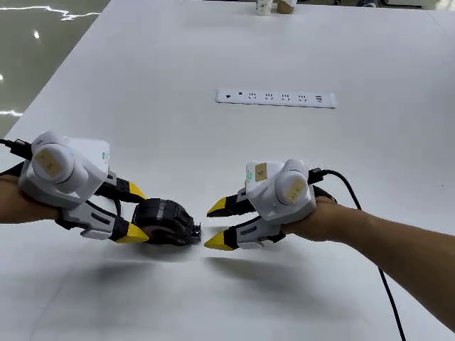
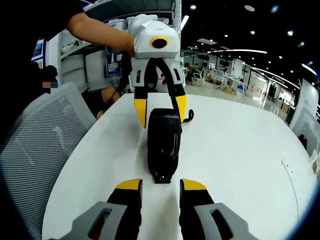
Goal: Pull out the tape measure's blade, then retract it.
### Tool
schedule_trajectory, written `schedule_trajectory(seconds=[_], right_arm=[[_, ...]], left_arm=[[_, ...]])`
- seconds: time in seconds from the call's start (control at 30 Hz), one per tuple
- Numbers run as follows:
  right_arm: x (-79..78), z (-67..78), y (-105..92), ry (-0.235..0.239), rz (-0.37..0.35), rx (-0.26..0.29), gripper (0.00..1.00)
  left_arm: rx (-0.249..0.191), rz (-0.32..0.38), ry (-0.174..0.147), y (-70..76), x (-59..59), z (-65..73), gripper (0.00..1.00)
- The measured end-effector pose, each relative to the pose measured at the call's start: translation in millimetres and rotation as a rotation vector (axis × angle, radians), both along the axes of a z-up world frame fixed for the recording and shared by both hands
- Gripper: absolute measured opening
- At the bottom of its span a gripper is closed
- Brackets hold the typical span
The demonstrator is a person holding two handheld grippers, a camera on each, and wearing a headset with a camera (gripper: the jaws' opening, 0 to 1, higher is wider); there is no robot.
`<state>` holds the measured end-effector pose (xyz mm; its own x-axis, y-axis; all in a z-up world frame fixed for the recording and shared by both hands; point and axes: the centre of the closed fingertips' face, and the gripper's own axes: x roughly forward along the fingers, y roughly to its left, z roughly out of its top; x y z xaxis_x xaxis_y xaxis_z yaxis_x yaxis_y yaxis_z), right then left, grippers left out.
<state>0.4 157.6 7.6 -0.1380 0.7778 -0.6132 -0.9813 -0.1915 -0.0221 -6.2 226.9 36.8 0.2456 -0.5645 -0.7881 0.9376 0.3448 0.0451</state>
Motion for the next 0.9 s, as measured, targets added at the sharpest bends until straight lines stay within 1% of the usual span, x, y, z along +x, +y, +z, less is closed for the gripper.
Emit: schedule_trajectory(seconds=[0.07, 0.33, 0.37, 0.43, 0.57, 0.67, 0.77, 0.9], right_arm=[[0.0, -2.0, 2.6, 0.006, 0.004, -0.003, 0.26], [1.8, -8.8, 10.7, 0.01, 0.006, -0.021, 0.21], [1.8, -9.6, 11.6, 0.009, 0.007, -0.023, 0.2], [0.9, -10.8, 13.2, 0.012, 0.01, -0.027, 0.19], [-1.9, -15.1, 15.9, 0.008, 0.021, -0.04, 0.15], [-0.4, -17.2, 16.5, -0.004, 0.018, -0.048, 0.13], [-0.8, -17.1, 15.8, 0.002, 0.018, -0.046, 0.12], [-0.5, -16.9, 15.5, -0.007, 0.027, -0.047, 0.11]], left_arm=[[0.005, -0.013, 0.014, -0.3, -0.9, -0.8, 0.31], [0.02, -0.041, 0.026, -2.6, -0.7, -2.8, 0.27], [0.024, -0.043, 0.025, -2.5, -0.5, -3.3, 0.25], [0.032, -0.054, 0.015, -2.0, -0.1, -3.3, 0.25], [0.028, -0.063, 0.011, -0.8, 0.2, -3.2, 0.24], [0.021, -0.063, 0.012, -0.7, 0.4, -3.0, 0.24], [0.021, -0.067, 0.012, -0.6, 0.6, -3.4, 0.24], [0.015, -0.061, 0.022, -0.6, 1.0, -3.6, 0.23]])
